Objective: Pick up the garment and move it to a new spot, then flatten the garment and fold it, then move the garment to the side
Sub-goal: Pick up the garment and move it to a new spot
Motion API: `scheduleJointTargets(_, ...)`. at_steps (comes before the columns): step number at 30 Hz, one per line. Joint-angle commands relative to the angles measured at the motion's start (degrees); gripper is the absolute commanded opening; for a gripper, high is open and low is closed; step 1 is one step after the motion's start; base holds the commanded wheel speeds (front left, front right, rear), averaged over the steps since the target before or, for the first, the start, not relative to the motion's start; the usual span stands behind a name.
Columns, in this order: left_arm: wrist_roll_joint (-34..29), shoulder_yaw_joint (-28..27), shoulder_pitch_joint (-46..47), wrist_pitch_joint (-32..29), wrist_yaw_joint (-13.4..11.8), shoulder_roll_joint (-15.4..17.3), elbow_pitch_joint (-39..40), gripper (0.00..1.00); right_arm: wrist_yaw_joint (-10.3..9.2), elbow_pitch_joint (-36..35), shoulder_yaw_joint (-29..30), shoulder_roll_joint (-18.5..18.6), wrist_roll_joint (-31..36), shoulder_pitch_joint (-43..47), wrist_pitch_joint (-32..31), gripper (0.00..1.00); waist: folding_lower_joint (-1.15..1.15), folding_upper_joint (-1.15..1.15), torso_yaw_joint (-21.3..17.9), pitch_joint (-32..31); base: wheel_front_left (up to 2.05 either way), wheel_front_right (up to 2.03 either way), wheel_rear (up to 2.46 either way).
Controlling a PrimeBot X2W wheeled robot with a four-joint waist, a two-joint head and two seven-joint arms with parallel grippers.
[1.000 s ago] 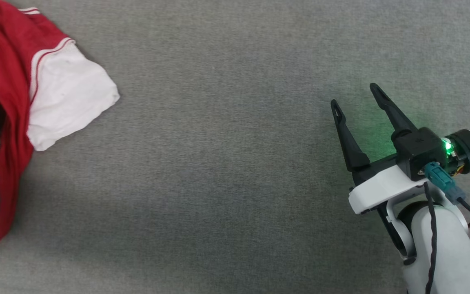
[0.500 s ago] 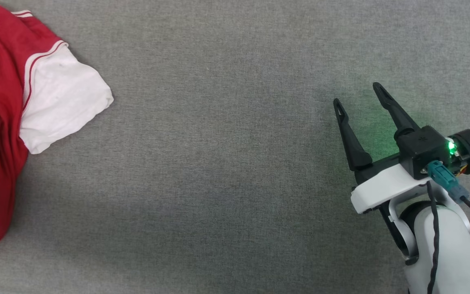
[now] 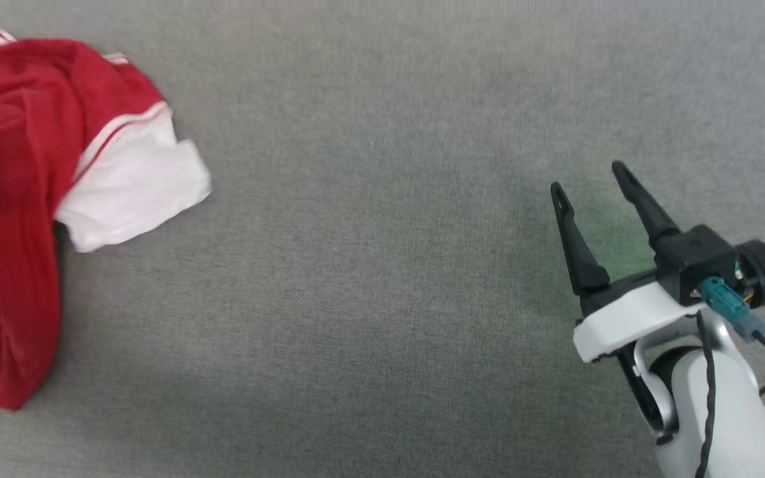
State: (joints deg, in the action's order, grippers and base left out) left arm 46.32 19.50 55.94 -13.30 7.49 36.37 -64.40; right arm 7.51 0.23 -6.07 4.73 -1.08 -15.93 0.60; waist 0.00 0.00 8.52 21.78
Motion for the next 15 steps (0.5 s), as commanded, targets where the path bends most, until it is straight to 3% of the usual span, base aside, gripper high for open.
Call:
scheduleJointTargets(1,-0.34,0.39,0.54,1.03,-0.17,0.52,0.73,0.00,-0.04,0.25,0.22,-0.11,-0.26,0.64,0.55,1.00,0.00,0.00,0.96,-2.27,0.00,0.00,0.00)
scheduleJointTargets(8,-1.02,4.47,1.58,6.86,-0.17,3.88,8.32,0.00,-0.04,2.21,2.28,-0.92,-1.47,3.02,2.86,1.00,0.00,0.00,2.46,-8.01,0.00,0.00,0.00)
scheduleJointTargets(15,-1.45,7.35,3.19,6.69,-0.17,6.38,14.81,0.00,-0.03,2.85,3.40,-1.49,-2.08,4.50,4.08,1.00,0.00,0.00,2.69,-11.40,0.00,0.00,0.00)
